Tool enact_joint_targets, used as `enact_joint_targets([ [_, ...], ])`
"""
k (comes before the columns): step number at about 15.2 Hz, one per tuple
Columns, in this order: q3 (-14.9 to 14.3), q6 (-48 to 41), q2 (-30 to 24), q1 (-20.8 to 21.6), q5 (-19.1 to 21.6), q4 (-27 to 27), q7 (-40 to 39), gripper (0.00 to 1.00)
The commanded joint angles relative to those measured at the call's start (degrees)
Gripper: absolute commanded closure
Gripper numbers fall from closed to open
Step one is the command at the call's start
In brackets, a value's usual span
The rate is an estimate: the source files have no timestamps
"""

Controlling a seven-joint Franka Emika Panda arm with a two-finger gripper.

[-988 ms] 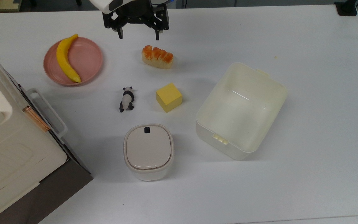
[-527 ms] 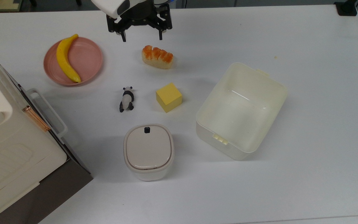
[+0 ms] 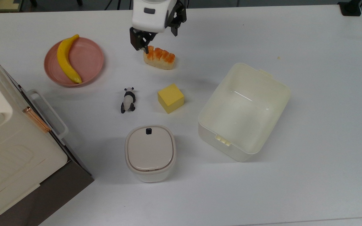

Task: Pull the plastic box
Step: 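Move the gripper over the translucent plastic box and lower it inside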

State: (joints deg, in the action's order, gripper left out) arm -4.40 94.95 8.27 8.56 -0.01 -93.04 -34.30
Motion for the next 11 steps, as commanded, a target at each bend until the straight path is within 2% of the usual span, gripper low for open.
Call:
enact_joint_targets([
  [1, -0.4, 1.4, 1.0, 3.2, 0.6, -0.7, -6.6, 0.00],
  [5, -0.6, 4.5, 3.0, 6.9, 0.3, -0.7, -6.7, 0.00],
  [9, -0.6, 10.8, 4.7, 7.9, 0.8, -0.3, -4.2, 0.00],
  [11, -0.4, 14.8, 5.3, 8.3, 0.0, -0.3, -5.5, 0.00],
])
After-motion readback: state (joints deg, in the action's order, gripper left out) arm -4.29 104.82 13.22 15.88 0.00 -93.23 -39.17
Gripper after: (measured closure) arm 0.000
